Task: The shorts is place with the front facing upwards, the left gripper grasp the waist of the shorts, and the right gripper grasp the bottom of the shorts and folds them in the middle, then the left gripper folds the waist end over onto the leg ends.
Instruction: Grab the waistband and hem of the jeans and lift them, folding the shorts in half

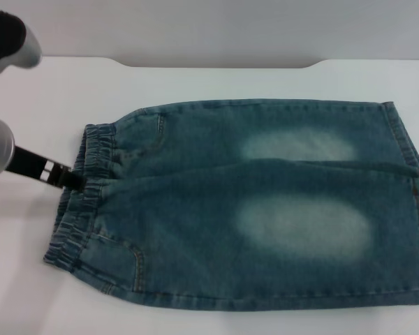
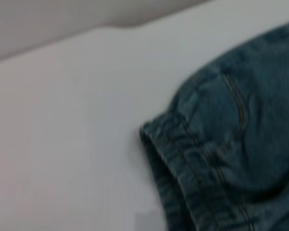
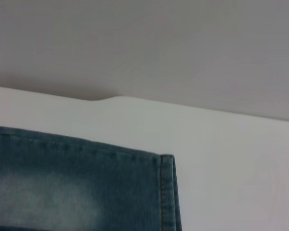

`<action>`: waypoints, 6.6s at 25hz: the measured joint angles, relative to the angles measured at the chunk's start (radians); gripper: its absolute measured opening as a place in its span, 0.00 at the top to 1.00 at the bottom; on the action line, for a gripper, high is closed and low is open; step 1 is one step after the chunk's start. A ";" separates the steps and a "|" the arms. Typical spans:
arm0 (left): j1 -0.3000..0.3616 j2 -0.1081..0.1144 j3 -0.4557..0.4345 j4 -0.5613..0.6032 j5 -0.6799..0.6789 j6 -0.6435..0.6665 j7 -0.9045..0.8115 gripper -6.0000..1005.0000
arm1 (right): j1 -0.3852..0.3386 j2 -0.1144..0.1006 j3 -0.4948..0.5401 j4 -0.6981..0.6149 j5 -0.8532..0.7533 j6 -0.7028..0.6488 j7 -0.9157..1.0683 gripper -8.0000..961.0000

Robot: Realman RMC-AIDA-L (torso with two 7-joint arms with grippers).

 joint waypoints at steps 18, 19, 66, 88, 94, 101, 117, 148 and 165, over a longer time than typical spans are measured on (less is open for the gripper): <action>-0.044 -0.002 0.052 0.147 -0.027 -0.079 -0.068 0.16 | -0.019 -0.002 -0.044 -0.105 -0.001 -0.118 0.019 0.31; -0.045 -0.002 0.052 0.147 -0.026 -0.083 -0.069 0.16 | -0.020 -0.002 -0.044 -0.106 -0.001 -0.119 0.019 0.31; -0.055 -0.002 0.112 0.210 -0.022 -0.106 -0.082 0.74 | -0.053 -0.002 -0.076 -0.043 -0.002 -0.090 0.013 0.31; -0.064 0.001 0.115 0.072 0.013 -0.155 -0.101 0.97 | -0.024 -0.007 -0.076 0.004 -0.001 0.202 -0.032 0.30; -0.071 0.002 0.109 0.072 0.013 -0.147 -0.096 0.97 | -0.038 -0.003 -0.097 -0.001 0.000 0.274 -0.030 0.31; -0.073 0.003 0.110 0.079 0.013 -0.123 -0.092 0.97 | -0.065 0.000 -0.141 -0.009 0.004 0.269 -0.003 0.31; -0.090 0.003 0.108 0.097 0.013 -0.096 -0.085 0.97 | -0.087 0.001 -0.185 -0.077 0.005 0.235 0.016 0.31; -0.123 0.001 0.115 0.110 0.013 -0.099 -0.095 0.97 | -0.081 0.000 -0.208 -0.172 0.017 0.166 0.016 0.34; -0.123 0.004 0.107 0.112 0.013 -0.103 -0.063 0.97 | -0.087 -0.002 -0.236 -0.187 0.064 0.136 0.004 0.77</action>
